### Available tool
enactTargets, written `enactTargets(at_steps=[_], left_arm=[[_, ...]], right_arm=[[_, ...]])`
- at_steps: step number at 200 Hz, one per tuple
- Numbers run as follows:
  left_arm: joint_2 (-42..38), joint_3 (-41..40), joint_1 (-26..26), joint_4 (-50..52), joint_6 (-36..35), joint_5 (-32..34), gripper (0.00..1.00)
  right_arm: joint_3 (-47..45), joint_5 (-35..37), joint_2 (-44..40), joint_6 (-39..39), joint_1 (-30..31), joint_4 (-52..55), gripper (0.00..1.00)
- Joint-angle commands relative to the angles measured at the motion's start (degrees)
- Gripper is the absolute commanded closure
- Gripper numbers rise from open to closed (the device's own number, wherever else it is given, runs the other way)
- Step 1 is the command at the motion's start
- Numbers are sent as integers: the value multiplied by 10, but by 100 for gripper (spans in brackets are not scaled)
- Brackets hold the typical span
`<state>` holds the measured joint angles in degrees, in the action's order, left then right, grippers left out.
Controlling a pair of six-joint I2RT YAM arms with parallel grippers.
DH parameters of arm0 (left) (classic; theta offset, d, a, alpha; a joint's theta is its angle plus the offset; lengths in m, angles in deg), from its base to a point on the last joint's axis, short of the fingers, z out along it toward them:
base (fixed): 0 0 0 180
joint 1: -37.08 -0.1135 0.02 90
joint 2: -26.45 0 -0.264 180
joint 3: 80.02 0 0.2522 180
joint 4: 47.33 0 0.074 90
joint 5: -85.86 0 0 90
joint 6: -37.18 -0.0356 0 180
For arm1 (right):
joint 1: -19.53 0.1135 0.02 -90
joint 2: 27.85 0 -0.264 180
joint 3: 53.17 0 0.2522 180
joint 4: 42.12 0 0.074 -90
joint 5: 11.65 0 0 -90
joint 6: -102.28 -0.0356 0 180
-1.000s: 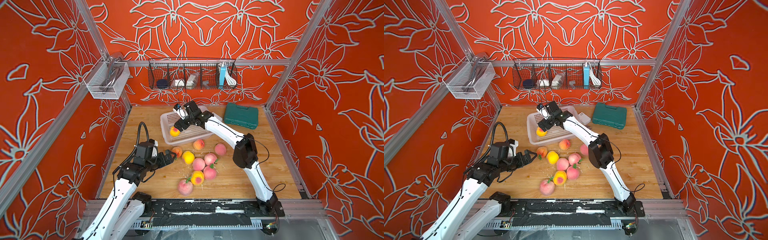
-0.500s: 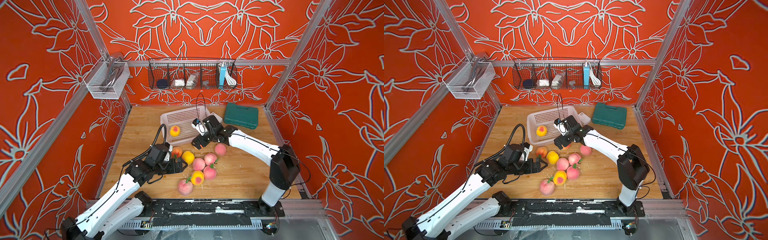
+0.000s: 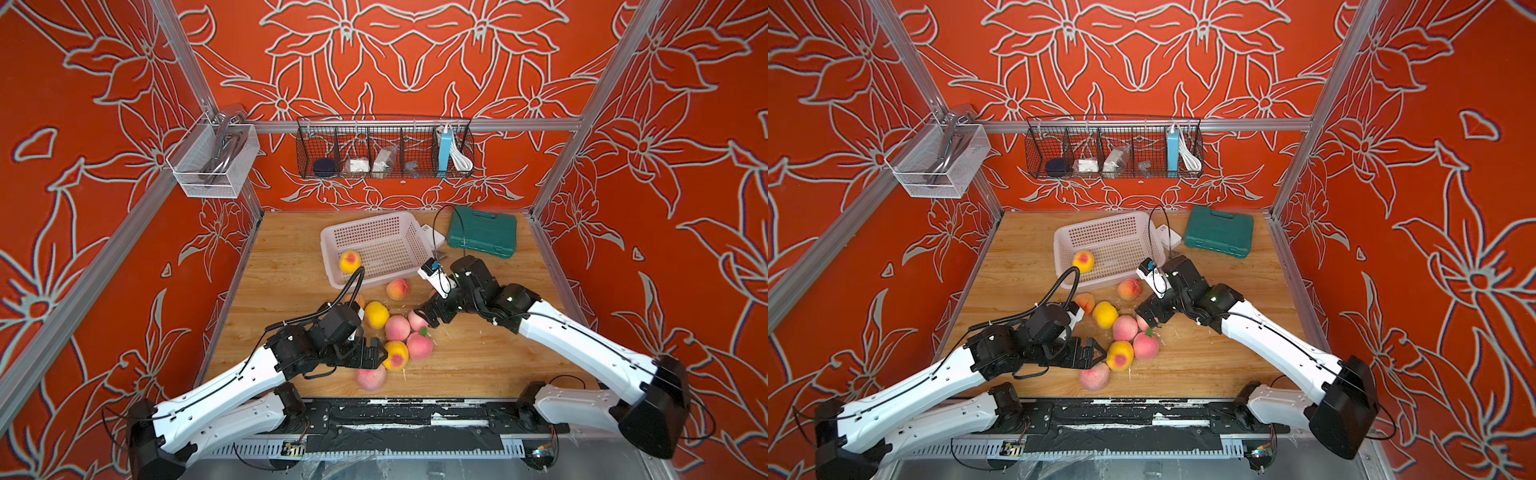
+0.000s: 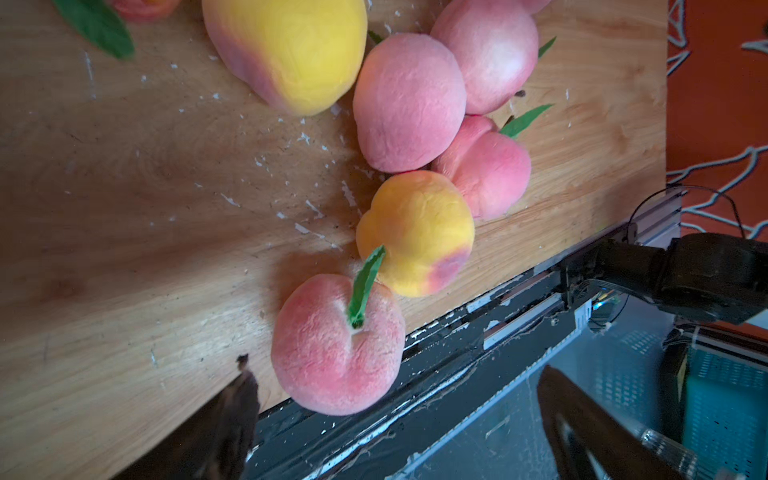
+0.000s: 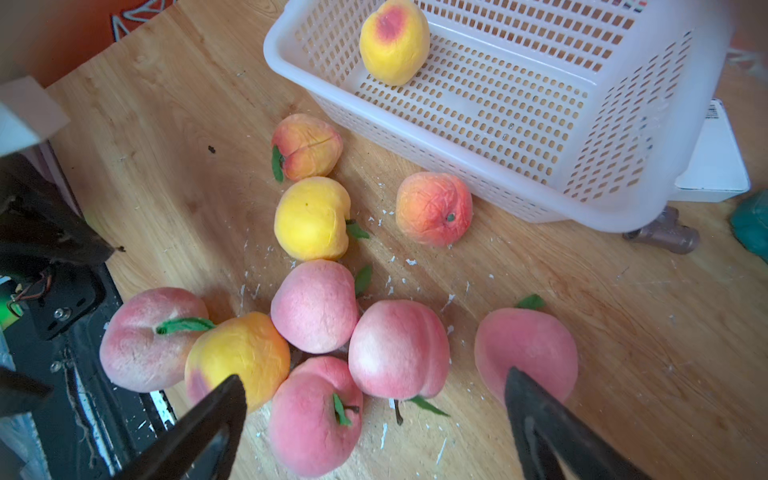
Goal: Put the peaches into the basket
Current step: Pick up the peach from the center of the board.
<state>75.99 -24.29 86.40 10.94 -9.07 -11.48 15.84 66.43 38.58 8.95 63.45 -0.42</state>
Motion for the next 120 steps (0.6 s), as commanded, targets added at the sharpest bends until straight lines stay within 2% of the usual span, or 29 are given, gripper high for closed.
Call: enactTargets(at_steps=[1, 50, 120], left_arm=[[15, -4, 23, 34, 14, 19, 2], [57, 8, 54, 48, 20, 57, 2], [127, 11, 81, 35, 23, 74, 2]], right_arm=[[-29, 9, -40, 2, 2, 7, 1], [-66, -1, -69, -23, 2, -9, 1], [-80, -18, -102, -54, 1, -12, 1]])
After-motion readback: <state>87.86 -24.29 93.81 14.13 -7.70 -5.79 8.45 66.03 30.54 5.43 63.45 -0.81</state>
